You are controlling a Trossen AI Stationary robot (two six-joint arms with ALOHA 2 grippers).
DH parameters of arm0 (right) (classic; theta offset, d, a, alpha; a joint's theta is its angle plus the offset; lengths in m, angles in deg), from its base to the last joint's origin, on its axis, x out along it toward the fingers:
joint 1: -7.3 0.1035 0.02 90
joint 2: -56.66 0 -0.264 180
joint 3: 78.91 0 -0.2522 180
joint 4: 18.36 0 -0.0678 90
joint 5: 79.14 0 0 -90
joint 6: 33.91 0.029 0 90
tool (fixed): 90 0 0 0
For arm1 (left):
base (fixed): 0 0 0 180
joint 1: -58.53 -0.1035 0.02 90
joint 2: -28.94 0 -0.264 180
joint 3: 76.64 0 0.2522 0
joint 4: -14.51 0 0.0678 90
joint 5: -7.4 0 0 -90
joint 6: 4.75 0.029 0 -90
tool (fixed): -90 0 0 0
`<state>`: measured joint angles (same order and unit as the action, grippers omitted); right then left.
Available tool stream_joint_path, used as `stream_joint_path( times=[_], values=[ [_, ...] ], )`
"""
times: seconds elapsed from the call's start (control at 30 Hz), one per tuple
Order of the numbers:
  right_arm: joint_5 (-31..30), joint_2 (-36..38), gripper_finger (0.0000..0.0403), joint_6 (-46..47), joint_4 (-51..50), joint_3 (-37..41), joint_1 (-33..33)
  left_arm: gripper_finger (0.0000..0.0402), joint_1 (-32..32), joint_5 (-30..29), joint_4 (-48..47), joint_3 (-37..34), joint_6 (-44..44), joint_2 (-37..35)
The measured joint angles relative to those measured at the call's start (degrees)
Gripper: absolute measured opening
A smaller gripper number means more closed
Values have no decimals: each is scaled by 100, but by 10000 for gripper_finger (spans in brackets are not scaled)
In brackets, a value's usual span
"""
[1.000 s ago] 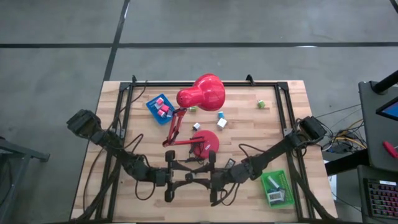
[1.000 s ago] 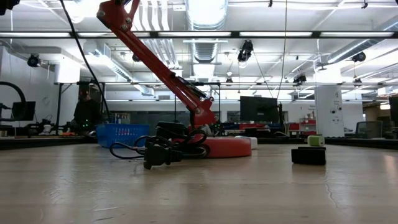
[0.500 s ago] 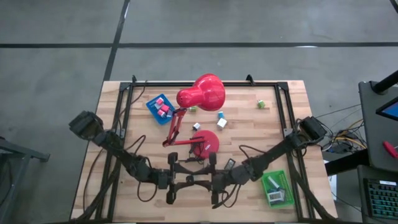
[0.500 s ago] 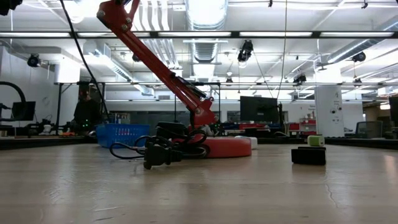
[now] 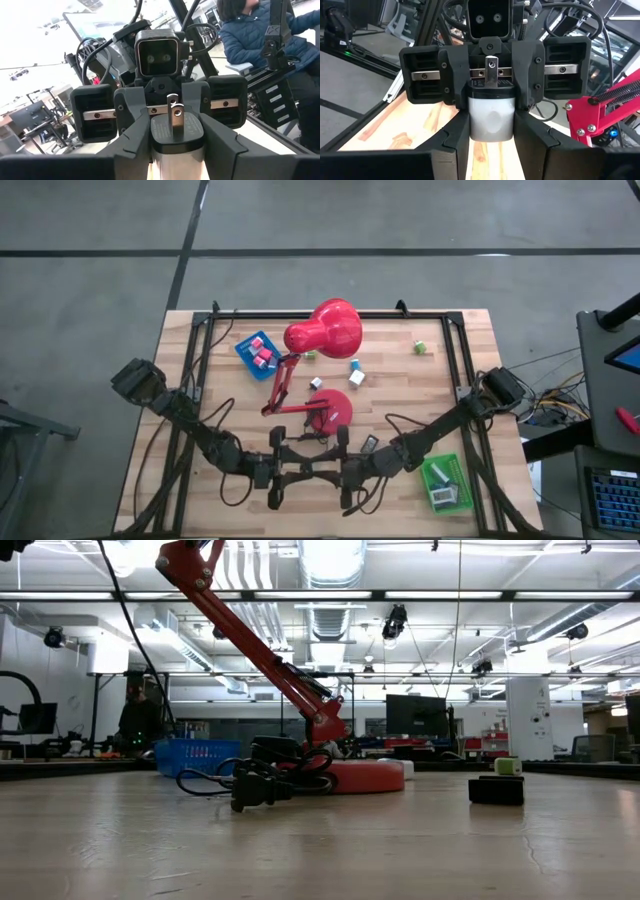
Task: Pick & Place Office items
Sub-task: Put the bottom white black charger adapter into the blue bin
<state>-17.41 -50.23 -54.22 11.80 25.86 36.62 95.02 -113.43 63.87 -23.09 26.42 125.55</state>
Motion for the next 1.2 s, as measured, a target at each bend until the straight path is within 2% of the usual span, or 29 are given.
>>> stream_joint_path(
  times=[0.7,0.97,1.07,1.2],
  values=[
    [22,0,116,-7,-40,0,-2,134,-7,134,-64,0,60,-4],
    [20,0,257,141,-48,-13,-22,134,-17,349,-101,0,64,0],
    [-15,0,287,150,-115,-22,-22,134,-17,348,-123,0,55,0],
    [-48,0,308,306,-378,-33,-28,134,-22,299,-198,0,44,0]
  ],
)
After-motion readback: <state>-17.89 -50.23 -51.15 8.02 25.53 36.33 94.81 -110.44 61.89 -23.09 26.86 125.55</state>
